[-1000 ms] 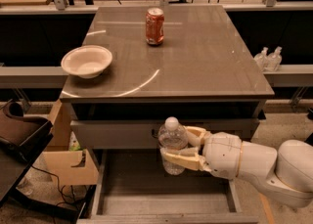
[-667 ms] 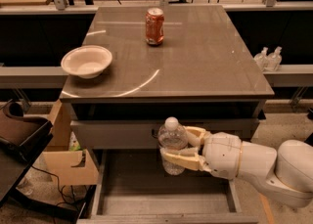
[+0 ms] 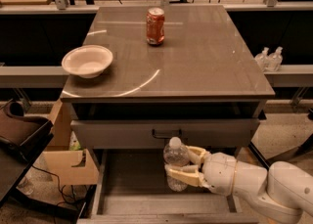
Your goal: Place water bottle into middle drawer
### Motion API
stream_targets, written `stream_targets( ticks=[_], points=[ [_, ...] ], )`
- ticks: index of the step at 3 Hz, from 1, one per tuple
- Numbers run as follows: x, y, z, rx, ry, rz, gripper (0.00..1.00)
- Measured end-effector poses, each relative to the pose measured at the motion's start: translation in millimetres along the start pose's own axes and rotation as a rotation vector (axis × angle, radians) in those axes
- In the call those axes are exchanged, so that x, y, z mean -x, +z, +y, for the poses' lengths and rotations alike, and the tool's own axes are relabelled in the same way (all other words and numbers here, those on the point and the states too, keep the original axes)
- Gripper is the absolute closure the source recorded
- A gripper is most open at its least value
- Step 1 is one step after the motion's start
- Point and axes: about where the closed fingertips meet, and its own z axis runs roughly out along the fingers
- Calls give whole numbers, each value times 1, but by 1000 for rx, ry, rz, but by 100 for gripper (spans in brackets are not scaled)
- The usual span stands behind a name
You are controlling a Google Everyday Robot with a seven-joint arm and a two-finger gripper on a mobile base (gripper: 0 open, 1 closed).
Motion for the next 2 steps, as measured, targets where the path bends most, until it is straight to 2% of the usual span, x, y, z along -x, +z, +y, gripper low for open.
stream_targets(
  ticks=[1,2],
  points=[
    [-50,15,-8,27,-9,-6,100],
    [-87,39,-9,79,-17,-6,100]
  ],
)
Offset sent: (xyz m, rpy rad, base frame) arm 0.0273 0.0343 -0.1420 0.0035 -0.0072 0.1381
